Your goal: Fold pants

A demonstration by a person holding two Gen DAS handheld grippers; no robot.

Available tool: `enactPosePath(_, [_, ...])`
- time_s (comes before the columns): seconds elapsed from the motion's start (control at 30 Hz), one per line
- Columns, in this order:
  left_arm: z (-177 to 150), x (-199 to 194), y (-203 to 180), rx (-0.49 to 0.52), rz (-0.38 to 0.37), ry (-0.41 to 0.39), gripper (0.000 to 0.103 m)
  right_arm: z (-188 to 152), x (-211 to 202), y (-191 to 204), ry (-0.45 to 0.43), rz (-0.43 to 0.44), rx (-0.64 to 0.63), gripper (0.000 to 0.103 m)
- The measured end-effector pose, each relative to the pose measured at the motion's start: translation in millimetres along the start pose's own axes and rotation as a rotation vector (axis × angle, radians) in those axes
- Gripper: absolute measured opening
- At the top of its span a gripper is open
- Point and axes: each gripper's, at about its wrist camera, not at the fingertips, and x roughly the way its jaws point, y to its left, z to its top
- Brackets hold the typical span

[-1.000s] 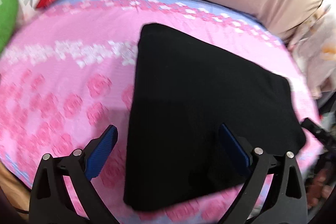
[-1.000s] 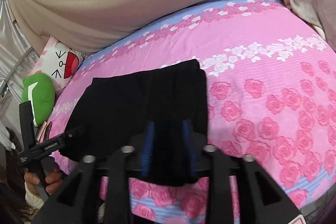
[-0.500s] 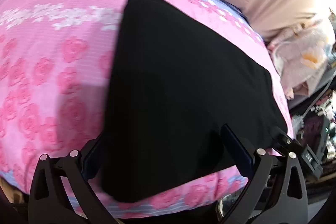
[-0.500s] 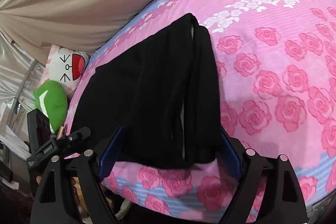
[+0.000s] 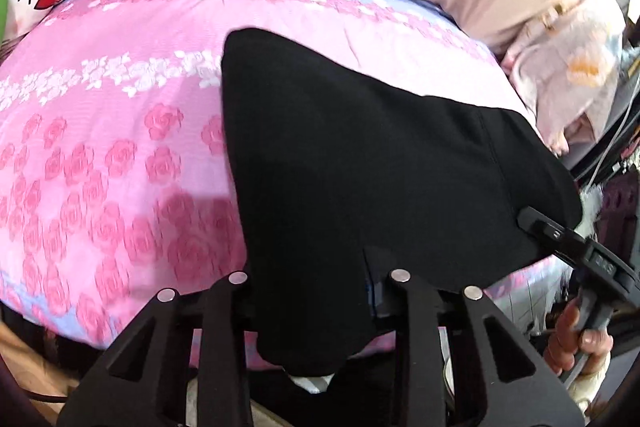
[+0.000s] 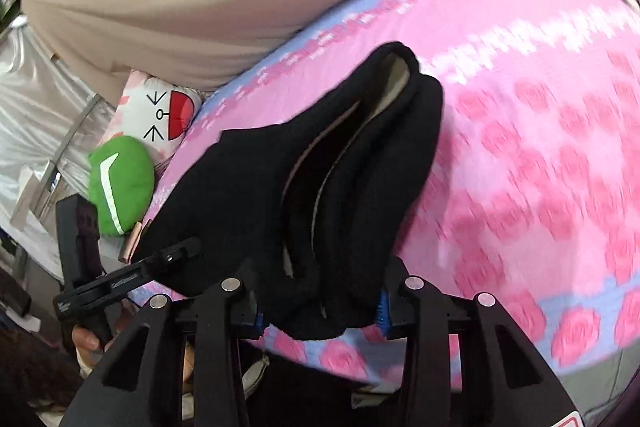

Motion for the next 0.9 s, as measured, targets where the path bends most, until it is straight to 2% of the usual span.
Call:
enactPosePath(0.07, [-5.9, 3.9, -1.1, 0.004, 0.017, 0.005, 0.041, -4.7, 5.4, -16.2, 0.019, -0.023, 0.037, 0.045])
enactPosePath(0.13, [-5.2, 13.4, 1.5, -0.014, 0.035, 0.013, 0.055, -7.9, 9.8, -30.7, 0.03, -0.016, 0.075, 0.055])
enactPosePath(0.17, [-4.5, 16.9, 4.0, -0.033, 0.036, 0.011, 0.058, -7.7, 11.1, -34.5, 0.028, -0.007, 0.091, 0.059])
enactPosePath(0.23, [-2.3, 22.4, 7.4, -0.05, 0.05, 0.01, 0.075, -6.5, 12.8, -35.5, 0.027, -0.002, 0.098, 0.062])
enactPosePath(0.33, [-0.8, 25.8, 10.4, -0.043, 0.096, -0.01, 0.087, -2.9, 16.7, -33.2, 0.028, -0.012, 0.079, 0.067])
enactPosePath(0.4, [1.9, 30.3, 10.0, -0.049, 0.101, -0.014, 0.089, -1.7, 18.7, -32.2, 0.026, -0.006, 0.08, 0.072])
enactPosePath(0.6, [9.4, 42.3, 6.6, -0.06, 0.108, -0.015, 0.098, 1.6, 25.1, -27.8, 0.013, 0.005, 0.063, 0.082])
enactPosePath(0.7, [12.7, 48.0, 8.0, -0.069, 0.099, -0.011, 0.098, 2.2, 27.6, -26.1, 0.007, 0.011, 0.05, 0.086])
enactPosePath(0.9, [19.9, 56.1, 13.1, -0.092, 0.05, 0.001, 0.098, 6.7, 33.0, -24.9, -0.005, 0.006, 0.034, 0.087])
